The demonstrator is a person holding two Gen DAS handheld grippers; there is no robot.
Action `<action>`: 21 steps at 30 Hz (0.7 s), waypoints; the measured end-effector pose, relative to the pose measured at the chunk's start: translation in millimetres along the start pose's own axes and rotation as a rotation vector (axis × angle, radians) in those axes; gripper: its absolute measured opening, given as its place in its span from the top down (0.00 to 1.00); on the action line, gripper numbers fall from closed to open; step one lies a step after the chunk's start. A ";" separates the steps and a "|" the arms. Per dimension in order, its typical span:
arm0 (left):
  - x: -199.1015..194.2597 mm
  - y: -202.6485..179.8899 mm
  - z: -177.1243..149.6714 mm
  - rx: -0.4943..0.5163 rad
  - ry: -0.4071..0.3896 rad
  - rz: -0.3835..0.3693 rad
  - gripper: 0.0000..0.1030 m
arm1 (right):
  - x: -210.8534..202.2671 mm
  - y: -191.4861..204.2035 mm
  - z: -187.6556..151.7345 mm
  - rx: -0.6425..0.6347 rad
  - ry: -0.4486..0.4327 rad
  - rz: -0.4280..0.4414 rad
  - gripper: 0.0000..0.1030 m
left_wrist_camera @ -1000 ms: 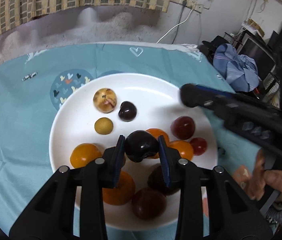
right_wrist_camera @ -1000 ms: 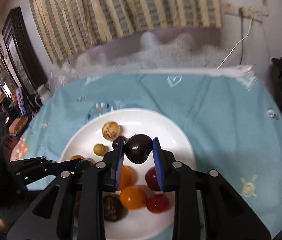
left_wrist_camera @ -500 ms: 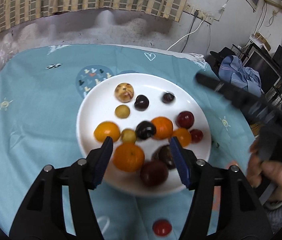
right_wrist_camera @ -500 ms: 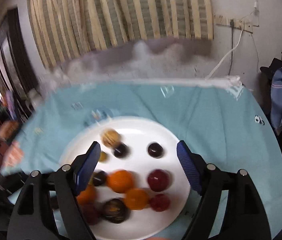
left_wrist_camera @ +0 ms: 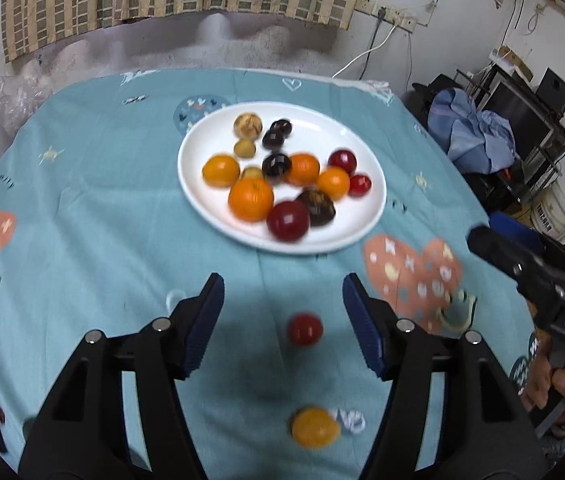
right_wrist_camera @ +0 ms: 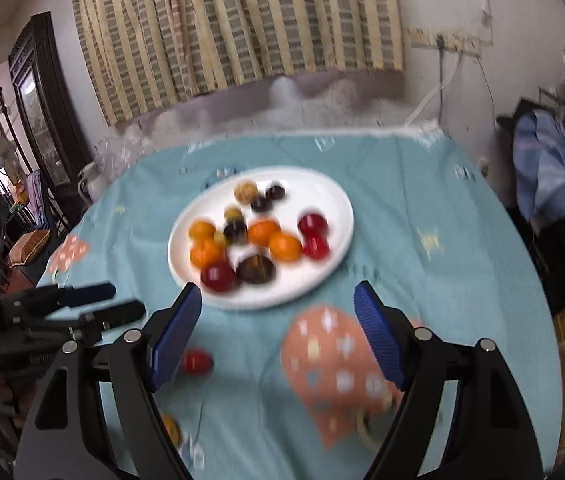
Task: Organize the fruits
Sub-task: 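Grasp the orange-yellow fruit with the left gripper while the right grasps the red cherry tomato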
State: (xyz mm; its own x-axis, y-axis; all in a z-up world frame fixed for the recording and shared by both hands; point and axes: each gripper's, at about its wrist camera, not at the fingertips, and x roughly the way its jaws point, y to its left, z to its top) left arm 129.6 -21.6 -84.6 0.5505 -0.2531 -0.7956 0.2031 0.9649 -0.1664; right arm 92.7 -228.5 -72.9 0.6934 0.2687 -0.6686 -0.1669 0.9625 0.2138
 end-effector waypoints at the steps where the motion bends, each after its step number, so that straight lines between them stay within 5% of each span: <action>1: -2.5 -1.4 -5.9 -0.001 0.004 0.015 0.36 | -4.2 -1.6 -7.6 0.007 0.010 -0.004 0.23; 7: -13.3 -11.7 -39.8 0.013 0.029 0.106 0.30 | -25.0 -5.6 -38.1 0.027 0.059 -0.013 0.23; 21: -16.5 -29.3 -70.5 0.049 0.070 0.107 0.28 | -42.5 -9.8 -55.7 0.063 0.079 -0.006 0.23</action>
State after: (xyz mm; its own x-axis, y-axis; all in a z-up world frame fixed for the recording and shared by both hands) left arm 57.5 -40.7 -107.7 0.5135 -0.1419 -0.8463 0.1864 0.9811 -0.0515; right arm 25.8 -247.4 -86.3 0.6361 0.2670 -0.7240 -0.1168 0.9607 0.2518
